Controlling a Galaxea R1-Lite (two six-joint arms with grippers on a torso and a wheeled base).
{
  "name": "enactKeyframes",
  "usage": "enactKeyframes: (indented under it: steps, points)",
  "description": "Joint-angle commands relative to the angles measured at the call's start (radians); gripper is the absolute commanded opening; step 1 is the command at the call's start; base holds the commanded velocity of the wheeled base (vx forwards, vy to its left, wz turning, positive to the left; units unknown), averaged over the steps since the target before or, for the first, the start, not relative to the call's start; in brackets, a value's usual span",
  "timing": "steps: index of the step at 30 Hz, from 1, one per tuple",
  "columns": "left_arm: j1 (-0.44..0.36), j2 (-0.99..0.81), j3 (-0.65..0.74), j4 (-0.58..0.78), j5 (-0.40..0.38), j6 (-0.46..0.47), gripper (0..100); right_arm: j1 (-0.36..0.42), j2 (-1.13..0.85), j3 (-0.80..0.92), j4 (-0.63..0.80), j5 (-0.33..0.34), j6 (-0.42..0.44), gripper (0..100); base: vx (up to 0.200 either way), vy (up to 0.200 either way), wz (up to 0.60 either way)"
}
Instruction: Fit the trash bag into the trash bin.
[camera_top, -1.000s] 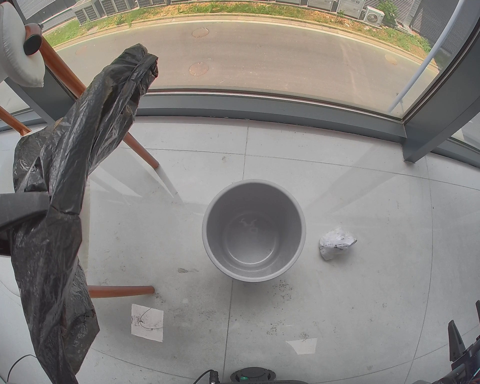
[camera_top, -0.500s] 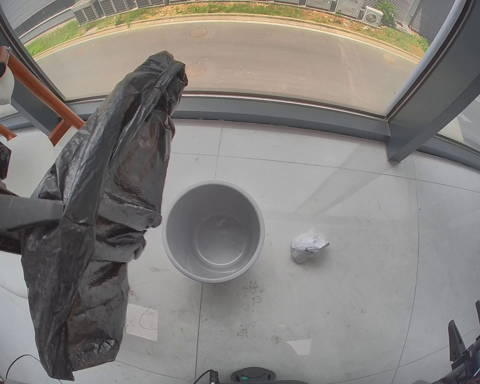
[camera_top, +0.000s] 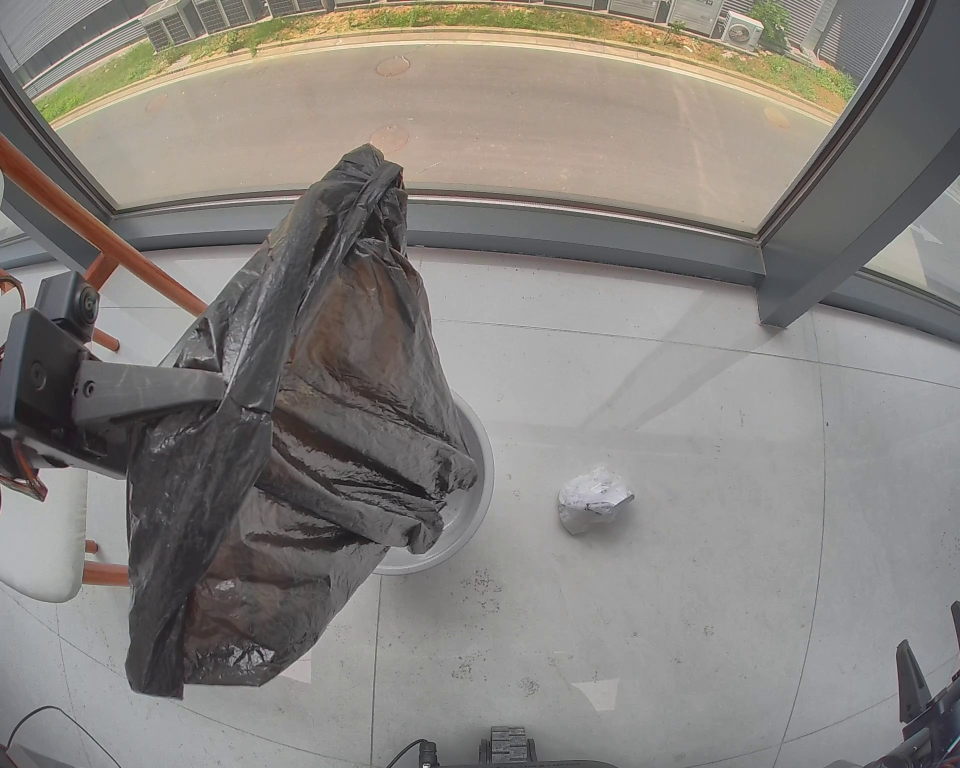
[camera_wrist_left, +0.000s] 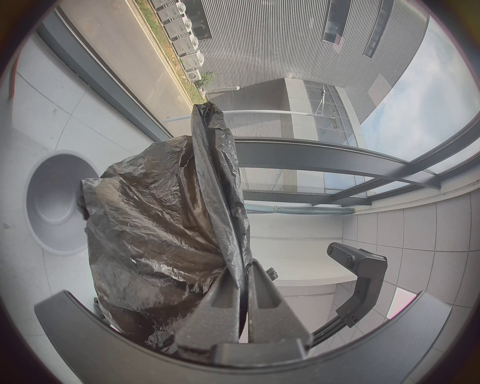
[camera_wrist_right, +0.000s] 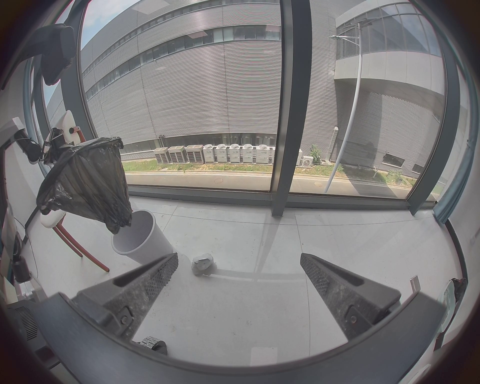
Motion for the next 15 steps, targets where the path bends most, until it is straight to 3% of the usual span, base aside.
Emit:
enactKeyframes:
  steps: [1,15]
  points:
    - [0.02,0.061,0.001,-0.01,0.0,0.002,0,0.0,-0.007,0.017,0.0,0.001,0.0,100,0.0,0.0,0.0]
    - [0.065,0.115,0.058,-0.107,0.003,0.006,0,0.0,-0.007,0.017,0.0,0.001,-0.002,100,0.0,0.0,0.0]
